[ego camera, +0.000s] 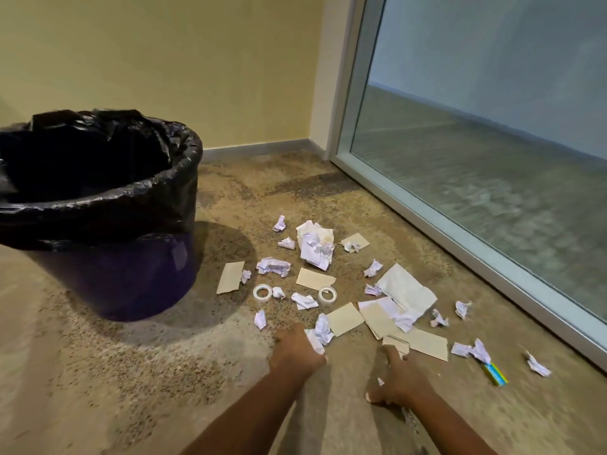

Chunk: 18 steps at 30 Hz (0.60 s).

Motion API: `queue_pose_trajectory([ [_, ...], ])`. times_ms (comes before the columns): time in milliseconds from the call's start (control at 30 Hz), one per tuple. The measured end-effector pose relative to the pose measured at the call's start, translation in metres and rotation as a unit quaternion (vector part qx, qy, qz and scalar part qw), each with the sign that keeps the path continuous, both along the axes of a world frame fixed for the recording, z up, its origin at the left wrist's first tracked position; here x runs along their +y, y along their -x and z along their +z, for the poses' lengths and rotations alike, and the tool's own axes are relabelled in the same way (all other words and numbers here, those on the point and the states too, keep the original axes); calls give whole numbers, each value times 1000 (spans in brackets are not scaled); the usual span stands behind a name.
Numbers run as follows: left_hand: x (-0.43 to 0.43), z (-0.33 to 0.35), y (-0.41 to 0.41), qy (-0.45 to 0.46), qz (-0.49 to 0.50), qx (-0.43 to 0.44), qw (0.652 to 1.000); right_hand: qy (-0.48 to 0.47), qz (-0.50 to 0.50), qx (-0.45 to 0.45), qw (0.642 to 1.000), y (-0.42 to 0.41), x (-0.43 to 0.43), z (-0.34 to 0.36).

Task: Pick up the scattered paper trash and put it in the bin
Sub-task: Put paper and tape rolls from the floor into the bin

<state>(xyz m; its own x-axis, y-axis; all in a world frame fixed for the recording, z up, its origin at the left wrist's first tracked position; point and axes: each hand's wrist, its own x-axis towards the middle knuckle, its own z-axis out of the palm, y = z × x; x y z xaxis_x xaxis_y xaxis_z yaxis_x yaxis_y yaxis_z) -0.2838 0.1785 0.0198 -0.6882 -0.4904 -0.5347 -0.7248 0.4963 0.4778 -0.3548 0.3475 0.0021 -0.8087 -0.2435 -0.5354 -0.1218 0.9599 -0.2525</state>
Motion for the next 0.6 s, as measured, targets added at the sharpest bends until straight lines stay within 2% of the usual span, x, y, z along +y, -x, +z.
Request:
queue_pose_trajectory([
  [100,9,-6,6,42,-24,-13,999,15,23,30,999,1,3,-11],
  [300,13,-13,20,93,-78,19,992,87,28,107,990,19,15,-15],
  [467,13,-19,38,94,-80,55,991,149,-49,207,966,43,29,-12],
  [600,14,-22,54,82,-88,68,990,177,-111,225,952,68,36,-15],
])
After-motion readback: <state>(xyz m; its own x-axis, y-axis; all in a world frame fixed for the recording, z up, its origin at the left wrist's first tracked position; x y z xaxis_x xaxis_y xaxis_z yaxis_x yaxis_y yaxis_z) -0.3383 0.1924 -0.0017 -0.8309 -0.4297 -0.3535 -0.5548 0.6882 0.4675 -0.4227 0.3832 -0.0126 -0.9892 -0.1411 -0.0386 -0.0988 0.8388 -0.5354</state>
